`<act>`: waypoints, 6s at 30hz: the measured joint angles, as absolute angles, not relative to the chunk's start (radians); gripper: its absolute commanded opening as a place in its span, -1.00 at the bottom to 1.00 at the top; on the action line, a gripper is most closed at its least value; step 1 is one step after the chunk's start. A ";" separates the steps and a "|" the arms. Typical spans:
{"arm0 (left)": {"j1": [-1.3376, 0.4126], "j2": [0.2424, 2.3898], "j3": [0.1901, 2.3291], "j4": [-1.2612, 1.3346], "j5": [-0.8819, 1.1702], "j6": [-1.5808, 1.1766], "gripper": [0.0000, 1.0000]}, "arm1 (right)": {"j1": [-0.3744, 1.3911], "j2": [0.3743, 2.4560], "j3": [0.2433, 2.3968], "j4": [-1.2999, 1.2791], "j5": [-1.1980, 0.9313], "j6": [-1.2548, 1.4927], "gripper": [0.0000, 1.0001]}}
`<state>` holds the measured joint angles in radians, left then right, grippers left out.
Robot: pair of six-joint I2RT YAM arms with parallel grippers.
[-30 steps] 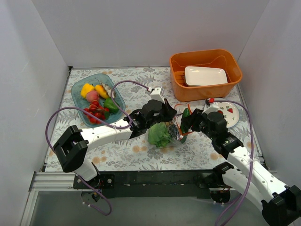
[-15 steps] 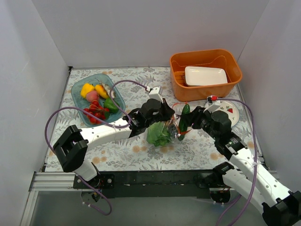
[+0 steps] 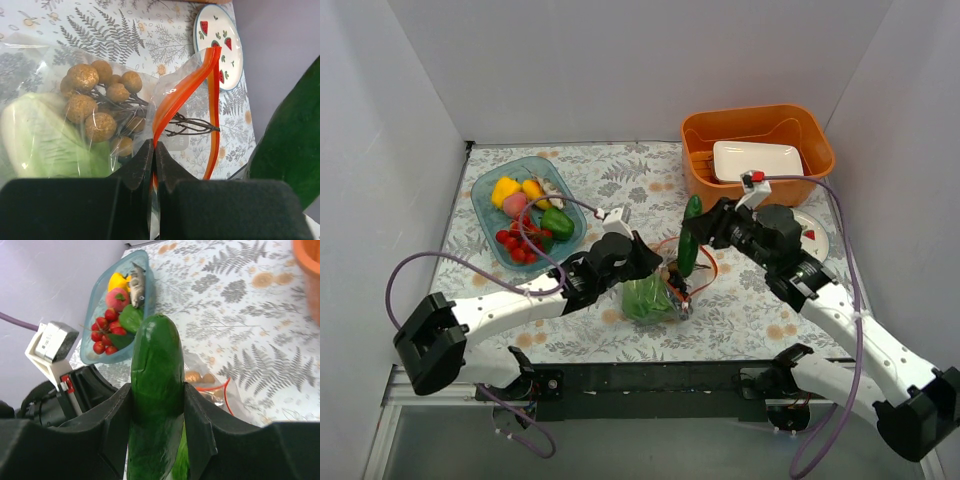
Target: Open the zip-top bag and remove the fake food
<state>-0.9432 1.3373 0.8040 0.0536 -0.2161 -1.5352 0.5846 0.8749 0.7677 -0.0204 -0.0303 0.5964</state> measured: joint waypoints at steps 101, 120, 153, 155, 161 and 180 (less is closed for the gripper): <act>-0.881 0.787 0.512 -0.207 -0.527 -1.735 -1.00 | 0.799 1.793 1.436 0.078 -0.007 0.503 0.29; -0.880 0.852 0.574 -0.151 -0.464 -1.648 -1.00 | 0.792 1.309 0.813 -0.049 0.036 0.501 0.13; -0.880 1.013 0.744 -0.062 -0.185 -1.561 -0.69 | 0.781 1.137 1.093 -0.319 0.153 0.527 -0.97; -0.880 1.016 0.702 -0.052 -0.172 -1.567 -0.44 | 0.786 1.168 1.057 -0.321 0.155 0.529 -0.97; -0.879 0.995 0.702 -0.128 -0.137 -1.530 -0.31 | 0.829 1.250 0.991 -0.319 0.162 0.559 -0.97; -0.879 1.052 0.835 -0.283 -0.222 -1.638 -0.49 | 0.920 1.273 1.012 -0.252 0.255 0.663 -0.97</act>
